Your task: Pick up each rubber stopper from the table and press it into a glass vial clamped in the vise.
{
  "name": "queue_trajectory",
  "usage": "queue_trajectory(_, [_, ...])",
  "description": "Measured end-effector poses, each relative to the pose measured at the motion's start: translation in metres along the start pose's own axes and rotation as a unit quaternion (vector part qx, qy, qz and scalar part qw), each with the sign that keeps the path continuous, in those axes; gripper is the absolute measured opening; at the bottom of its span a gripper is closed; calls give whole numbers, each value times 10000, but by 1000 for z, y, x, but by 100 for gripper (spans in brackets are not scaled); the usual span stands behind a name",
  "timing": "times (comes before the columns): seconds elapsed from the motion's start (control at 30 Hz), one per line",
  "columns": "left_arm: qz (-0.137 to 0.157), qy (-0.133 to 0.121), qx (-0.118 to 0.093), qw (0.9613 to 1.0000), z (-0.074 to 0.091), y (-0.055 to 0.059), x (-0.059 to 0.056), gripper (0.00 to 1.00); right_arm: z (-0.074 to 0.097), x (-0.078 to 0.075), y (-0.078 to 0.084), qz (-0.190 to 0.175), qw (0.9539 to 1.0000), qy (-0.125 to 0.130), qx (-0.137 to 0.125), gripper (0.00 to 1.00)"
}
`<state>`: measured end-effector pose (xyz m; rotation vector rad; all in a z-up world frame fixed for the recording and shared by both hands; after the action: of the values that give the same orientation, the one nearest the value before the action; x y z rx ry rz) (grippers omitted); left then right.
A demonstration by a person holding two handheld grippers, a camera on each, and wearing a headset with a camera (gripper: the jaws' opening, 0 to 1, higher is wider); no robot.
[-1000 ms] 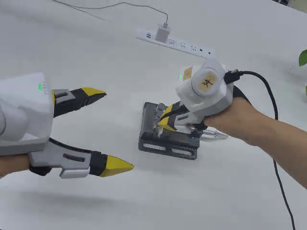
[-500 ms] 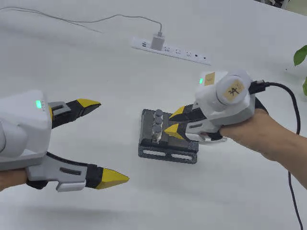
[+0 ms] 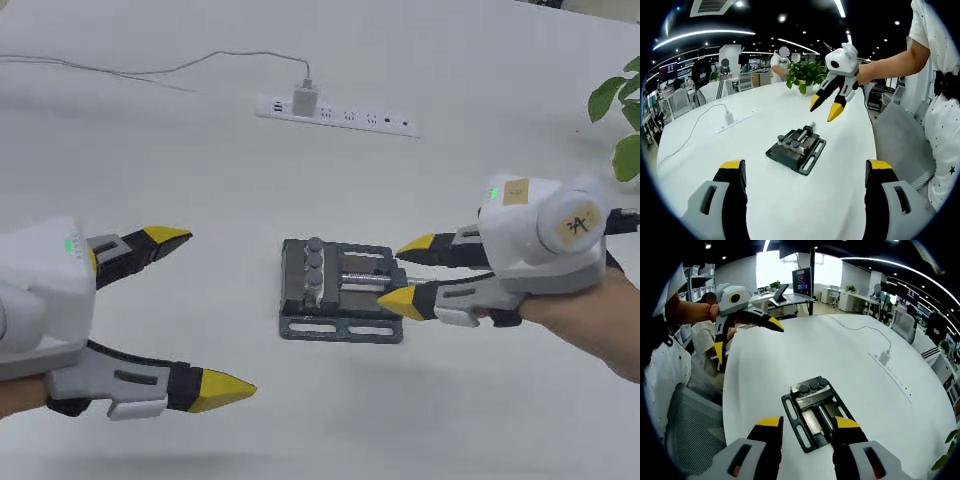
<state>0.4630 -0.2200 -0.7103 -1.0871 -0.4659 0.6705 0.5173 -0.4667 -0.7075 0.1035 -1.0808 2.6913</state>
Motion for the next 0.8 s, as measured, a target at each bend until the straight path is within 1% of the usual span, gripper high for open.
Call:
queue_trajectory(0.13, [-41, 29, 57, 10000, -4, 1, 0, 99, 6, 1, 14, -113, 9997, 81, -181, 45])
queue_trajectory(0.2, [-51, 45, 52, 10000, -4, 1, 0, 99, 8, 2, 19, -139, 9996, 95, -217, 50])
queue_trajectory(0.3, [-71, 69, 108, 9999, -8, 3, -1, 99, 12, 3, 28, -249, 9988, 179, -375, 56])
queue_trajectory(0.37, [-66, 88, 128, 9999, -9, 4, -1, 99, 14, 4, 32, -312, 9984, 198, -435, 59])
queue_trajectory(0.43, [-87, 98, 152, 9998, -12, 5, -1, 99, 17, 1, 43, -386, 9978, 227, -498, 62])
queue_trajectory(0.47, [-102, 88, 139, 9998, -13, 5, -1, 99, 20, 1, 43, -417, 9974, 234, -537, 64])
queue_trajectory(0.53, [-50, 72, 127, 9999, -15, 6, 0, 99, 21, 3, 47, -431, 9972, 247, -551, 66])
queue_trajectory(0.63, [-60, 60, 171, 9998, -18, 9, 1, 99, 22, 3, 53, -468, 9961, 281, -696, 71])
queue_trajectory(0.8, [-63, 46, 228, 9997, -20, 10, 2, 99, 25, 5, 58, -495, 9948, 346, -821, 76])
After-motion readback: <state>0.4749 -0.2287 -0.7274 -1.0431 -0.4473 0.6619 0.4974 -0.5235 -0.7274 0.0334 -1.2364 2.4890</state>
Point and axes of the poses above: the centre of the closed fingertips' face, and the gripper's own axes: z roughly backward along the fingers, x roughly to its left, y roughly out of its underside, the point moved 7 cm from there along z, roughly backward along the fingers, and after that the axes turned 13 degrees about -y, right-handed, at the moved point
